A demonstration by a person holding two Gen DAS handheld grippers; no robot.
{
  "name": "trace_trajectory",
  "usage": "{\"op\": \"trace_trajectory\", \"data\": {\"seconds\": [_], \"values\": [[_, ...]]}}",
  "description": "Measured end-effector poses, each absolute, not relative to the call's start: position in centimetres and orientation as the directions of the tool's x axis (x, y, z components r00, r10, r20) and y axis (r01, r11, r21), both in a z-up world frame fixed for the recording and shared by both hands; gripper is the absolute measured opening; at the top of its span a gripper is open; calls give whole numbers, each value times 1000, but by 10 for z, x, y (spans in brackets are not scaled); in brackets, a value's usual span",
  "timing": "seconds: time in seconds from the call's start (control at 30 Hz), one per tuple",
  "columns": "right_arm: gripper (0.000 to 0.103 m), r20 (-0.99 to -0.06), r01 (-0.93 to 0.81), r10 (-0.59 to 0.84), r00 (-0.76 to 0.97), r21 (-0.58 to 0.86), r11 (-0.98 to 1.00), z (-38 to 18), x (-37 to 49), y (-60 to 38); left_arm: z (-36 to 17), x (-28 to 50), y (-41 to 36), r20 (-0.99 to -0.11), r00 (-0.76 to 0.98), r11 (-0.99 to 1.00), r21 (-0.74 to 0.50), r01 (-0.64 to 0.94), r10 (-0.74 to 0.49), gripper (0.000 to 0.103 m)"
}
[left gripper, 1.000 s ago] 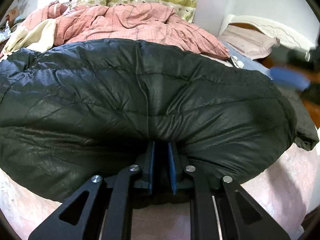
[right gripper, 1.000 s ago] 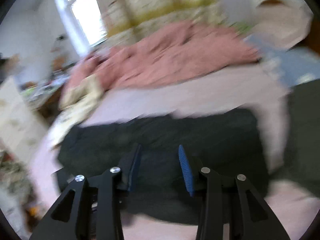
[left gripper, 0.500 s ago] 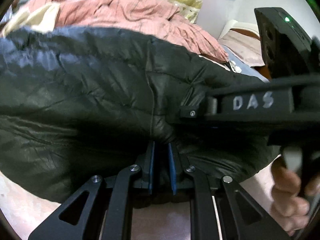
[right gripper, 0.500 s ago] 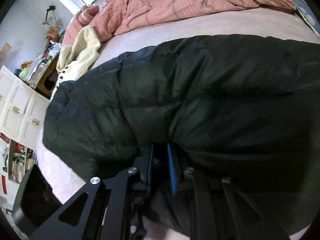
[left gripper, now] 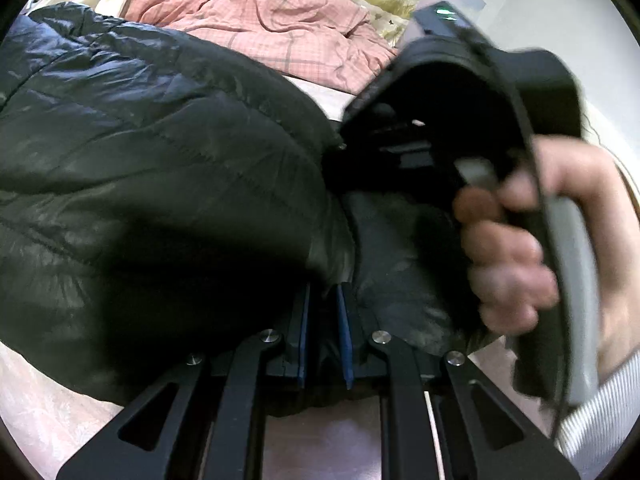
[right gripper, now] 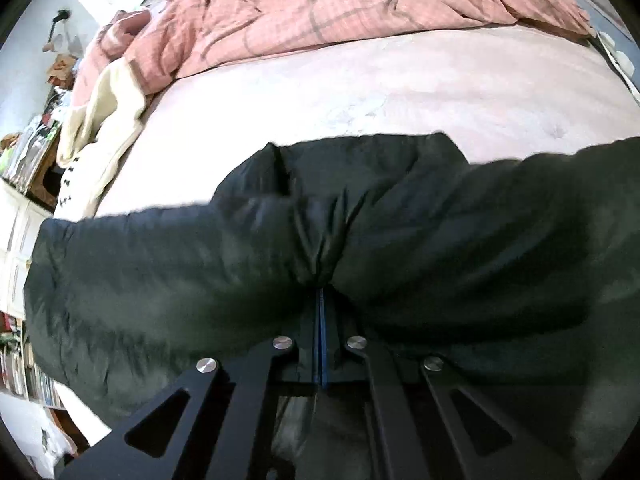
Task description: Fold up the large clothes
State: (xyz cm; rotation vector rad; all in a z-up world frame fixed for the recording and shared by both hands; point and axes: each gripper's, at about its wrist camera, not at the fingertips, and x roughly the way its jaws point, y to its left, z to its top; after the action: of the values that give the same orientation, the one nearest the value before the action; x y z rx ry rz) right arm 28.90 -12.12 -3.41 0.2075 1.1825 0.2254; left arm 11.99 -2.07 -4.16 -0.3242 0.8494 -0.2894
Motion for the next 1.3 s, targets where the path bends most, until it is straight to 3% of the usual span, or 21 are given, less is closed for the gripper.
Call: {"op": "trace_trajectory", "data": {"seconds": [0.3,0.47,0.53,0.63,0.7,0.83,0.9,0.97,1.03,1.17,1.3], "values": [[0,-900,-57,244,362,240,969,-44,322,-114,-41,116,-23,-683,631,917,-380,124,-368,14],[0,-786,-144,285,549,247,958,13,253,-136,-42,117,-27,-684,633,919,-375,122,-363,14],[6,-704,-184,345,621,297,937,37,208,-158,-41,117,-28,-686,632,920,-373,122,-361,14],[28,-623,-175,359,694,338,925,55,153,-192,-39,117,-32,-687,634,924,-362,123,-354,14],[61,-587,-122,320,744,351,928,59,125,-216,-38,114,-32,-687,635,925,-360,123,-352,14],[66,-546,3,210,811,363,932,59,91,-255,-38,117,-27,-683,638,923,-365,125,-356,14],[86,-505,68,161,848,405,912,50,72,-277,-39,122,-27,-684,637,923,-365,123,-356,14],[87,-425,98,129,896,472,876,34,50,-297,-38,121,-26,-684,640,926,-356,125,-349,14],[88,-432,153,89,897,496,855,14,43,-306,-40,121,-26,-684,641,927,-354,126,-348,14],[89,-493,174,206,845,618,767,-20,67,-320,-39,120,-27,-684,641,927,-352,126,-347,14],[89,-417,164,275,866,757,632,-45,95,-329,-39,120,-26,-683,643,928,-349,128,-346,14]]}}
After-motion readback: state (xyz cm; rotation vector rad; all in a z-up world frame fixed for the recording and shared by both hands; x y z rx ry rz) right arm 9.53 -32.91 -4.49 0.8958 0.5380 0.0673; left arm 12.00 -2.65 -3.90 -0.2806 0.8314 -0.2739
